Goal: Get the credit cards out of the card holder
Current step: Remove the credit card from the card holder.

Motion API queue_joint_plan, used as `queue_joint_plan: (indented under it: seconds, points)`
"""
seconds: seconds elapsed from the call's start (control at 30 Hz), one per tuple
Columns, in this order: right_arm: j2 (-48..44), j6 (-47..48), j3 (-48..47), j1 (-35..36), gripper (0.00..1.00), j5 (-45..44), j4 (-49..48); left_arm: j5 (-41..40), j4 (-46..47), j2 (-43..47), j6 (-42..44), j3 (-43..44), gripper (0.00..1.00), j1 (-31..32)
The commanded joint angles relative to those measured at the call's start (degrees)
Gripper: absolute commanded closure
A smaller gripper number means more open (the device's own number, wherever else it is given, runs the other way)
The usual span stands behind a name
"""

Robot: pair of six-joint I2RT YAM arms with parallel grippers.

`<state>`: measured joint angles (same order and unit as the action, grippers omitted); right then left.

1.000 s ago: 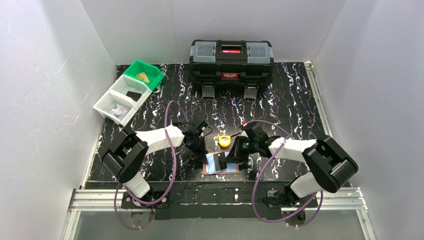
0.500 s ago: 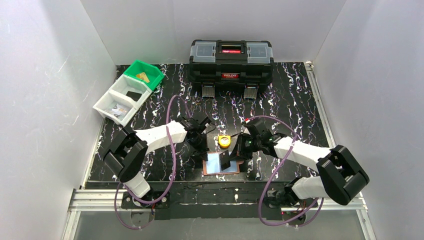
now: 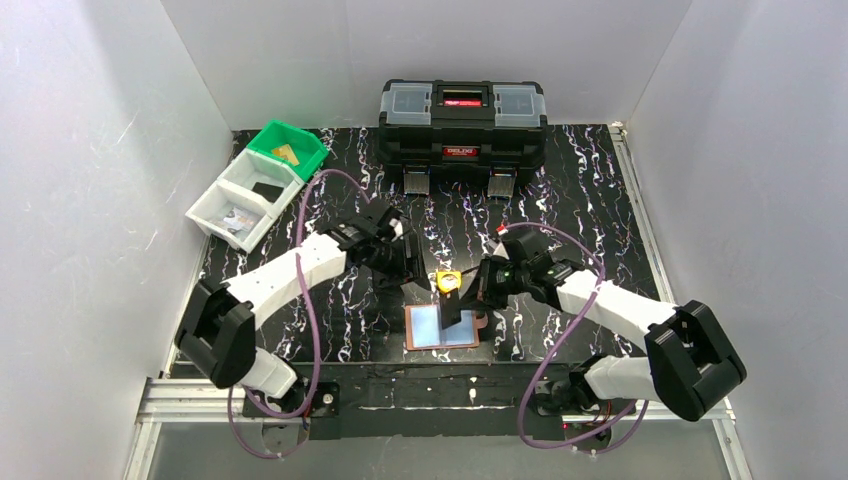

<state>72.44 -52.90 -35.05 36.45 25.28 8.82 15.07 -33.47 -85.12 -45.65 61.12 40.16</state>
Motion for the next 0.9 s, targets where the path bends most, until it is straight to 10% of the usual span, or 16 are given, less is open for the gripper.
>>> queue_joint_plan:
  seconds: [0.0,0.53,0.87]
  points:
    - [-1.9,-3.8,-1.7,-3.0,0.99,6.9,-5.1,8.2,2.7,5.6,1.3,-1.1,0.32,-3.9]
    - [-1.1,-21.5,-0.6,-6.6,0.99,19.3,-28.5,26.0,24.7,9.3,-10.8,-10.2,0.32,-10.1]
    - [0.3,-24.3,-1.2,-6.3,0.99,21.3,-33.2,28.8,33.1,9.4,-17.0,-14.3,0.56,-10.1]
